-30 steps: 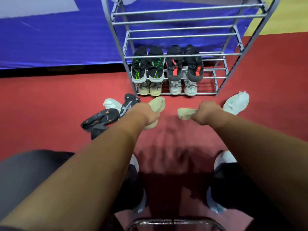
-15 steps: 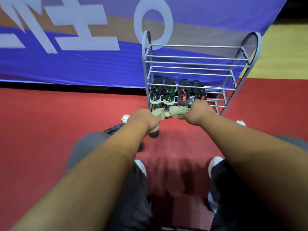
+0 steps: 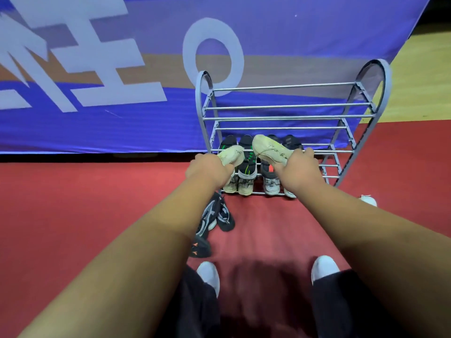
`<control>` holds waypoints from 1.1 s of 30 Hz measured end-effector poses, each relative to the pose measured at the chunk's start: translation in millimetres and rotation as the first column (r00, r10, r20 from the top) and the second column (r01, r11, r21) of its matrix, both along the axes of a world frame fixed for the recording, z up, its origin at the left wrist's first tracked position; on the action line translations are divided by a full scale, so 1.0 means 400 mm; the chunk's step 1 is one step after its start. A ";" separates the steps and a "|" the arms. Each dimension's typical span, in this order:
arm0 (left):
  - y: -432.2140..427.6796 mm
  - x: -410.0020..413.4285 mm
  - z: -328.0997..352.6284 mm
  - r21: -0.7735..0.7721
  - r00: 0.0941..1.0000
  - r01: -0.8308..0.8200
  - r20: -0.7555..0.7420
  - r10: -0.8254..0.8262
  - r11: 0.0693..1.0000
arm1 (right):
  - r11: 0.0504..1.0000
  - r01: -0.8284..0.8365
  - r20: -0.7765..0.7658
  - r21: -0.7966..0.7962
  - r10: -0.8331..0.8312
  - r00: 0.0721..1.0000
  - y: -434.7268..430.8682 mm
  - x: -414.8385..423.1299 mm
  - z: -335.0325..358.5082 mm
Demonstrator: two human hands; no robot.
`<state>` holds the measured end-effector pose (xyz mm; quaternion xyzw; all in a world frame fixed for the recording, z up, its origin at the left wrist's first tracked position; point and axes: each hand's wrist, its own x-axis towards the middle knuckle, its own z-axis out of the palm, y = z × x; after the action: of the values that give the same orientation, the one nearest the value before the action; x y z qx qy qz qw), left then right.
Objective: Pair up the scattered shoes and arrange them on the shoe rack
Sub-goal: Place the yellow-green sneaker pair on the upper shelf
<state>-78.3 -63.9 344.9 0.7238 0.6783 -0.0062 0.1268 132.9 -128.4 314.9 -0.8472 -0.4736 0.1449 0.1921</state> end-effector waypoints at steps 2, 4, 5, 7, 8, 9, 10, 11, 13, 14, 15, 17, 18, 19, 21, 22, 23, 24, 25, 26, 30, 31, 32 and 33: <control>0.071 0.038 -0.046 0.041 1.000 -0.028 -0.001 0.028 0.999 | 1.000 -0.003 0.027 0.007 0.003 1.000 0.056 0.016 -0.039; 0.143 0.078 -0.084 0.064 0.999 -0.024 -0.031 0.026 0.998 | 0.999 -0.029 0.062 0.018 0.028 0.998 0.120 0.027 -0.076; 0.180 0.096 -0.103 0.081 0.998 -0.002 -0.069 0.008 0.997 | 0.999 -0.044 0.072 0.025 0.042 0.997 0.154 0.031 -0.094; 0.252 0.128 -0.139 0.131 0.986 0.069 -0.162 -0.047 0.989 | 0.997 -0.066 0.106 0.037 0.062 0.992 0.226 0.036 -0.125; 0.285 0.141 -0.156 0.155 0.979 0.097 -0.191 -0.066 0.983 | 0.997 -0.069 0.128 0.040 0.064 0.990 0.263 0.040 -0.138; 0.317 0.153 -0.174 0.171 0.976 0.113 -0.206 -0.077 0.979 | 0.997 -0.066 0.141 0.042 0.060 0.988 0.301 0.042 -0.151; 0.340 0.163 -0.189 0.182 0.976 0.117 -0.206 -0.078 0.976 | 0.997 -0.056 0.142 0.049 0.048 0.989 0.329 0.045 -0.158; 0.360 0.174 -0.204 0.194 0.977 0.108 -0.201 -0.069 0.975 | 0.998 -0.041 0.139 0.057 0.032 0.990 0.355 0.049 -0.167; 0.406 0.198 -0.239 0.211 0.980 0.071 -0.195 -0.029 0.975 | 0.997 -0.015 0.144 0.075 0.004 0.990 0.411 0.060 -0.196; 0.423 0.209 -0.255 0.217 0.981 0.053 -0.194 -0.010 0.975 | 0.997 -0.007 0.154 0.080 -0.006 0.988 0.433 0.063 -0.211; 0.439 0.220 -0.270 0.220 0.983 0.031 -0.186 0.011 0.975 | 0.997 -0.001 0.163 0.083 -0.012 0.986 0.452 0.066 -0.225; 0.468 0.237 -0.295 0.222 0.985 -0.026 -0.158 0.062 0.975 | 0.996 0.007 0.155 0.090 -0.020 0.988 0.484 0.066 -0.252; 0.481 0.242 -0.309 0.226 0.986 -0.054 -0.142 0.087 0.973 | 0.995 0.007 0.137 0.097 -0.020 0.990 0.497 0.064 -0.265; 0.493 0.243 -0.324 0.233 0.986 -0.078 -0.124 0.110 0.969 | 0.995 0.004 0.112 0.099 -0.015 0.994 0.506 0.060 -0.278; 0.509 0.233 -0.358 0.240 0.984 -0.102 -0.115 0.133 0.965 | 0.995 -0.010 0.059 0.099 0.004 0.998 0.515 0.052 -0.304; 0.513 0.223 -0.375 0.245 0.984 -0.099 -0.119 0.131 0.965 | 0.995 -0.021 0.047 0.099 0.016 0.999 0.515 0.051 -0.315; 0.515 0.214 -0.390 0.245 0.986 -0.090 -0.118 0.121 0.965 | 0.995 -0.037 0.059 0.092 0.031 0.998 0.512 0.052 -0.324; 0.514 0.202 -0.401 0.244 0.988 -0.078 -0.111 0.108 0.967 | 0.995 -0.057 0.093 0.077 0.050 0.994 0.508 0.054 -0.329; 0.514 0.192 -0.406 0.245 0.991 -0.066 -0.098 0.092 0.967 | 0.995 -0.078 0.128 0.061 0.070 0.989 0.504 0.057 -0.330; 0.515 0.183 -0.407 0.242 0.994 -0.059 -0.078 0.080 0.969 | 0.994 -0.093 0.144 0.053 0.085 0.986 0.502 0.060 -0.330; 0.530 0.175 -0.386 0.185 0.997 -0.071 0.011 0.070 0.980 | 0.993 -0.077 0.016 0.092 0.076 0.997 0.502 0.068 -0.326; 0.531 0.176 -0.385 0.192 0.998 -0.065 0.022 0.062 0.979 | 0.992 -0.073 -0.004 0.105 0.073 0.997 0.503 0.068 -0.329; 0.531 0.178 -0.386 0.206 0.998 -0.059 0.020 0.056 0.977 | 0.991 -0.071 -0.020 0.116 0.074 0.997 0.504 0.066 -0.332; 0.530 0.182 -0.389 0.227 0.999 -0.053 0.006 0.053 0.972 | 0.989 -0.065 -0.034 0.133 0.070 0.997 0.508 0.062 -0.335</control>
<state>-5.5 148.0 189.2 0.7152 0.6936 0.0749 0.0436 157.7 74.7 180.8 -0.8131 -0.5069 0.1361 0.2517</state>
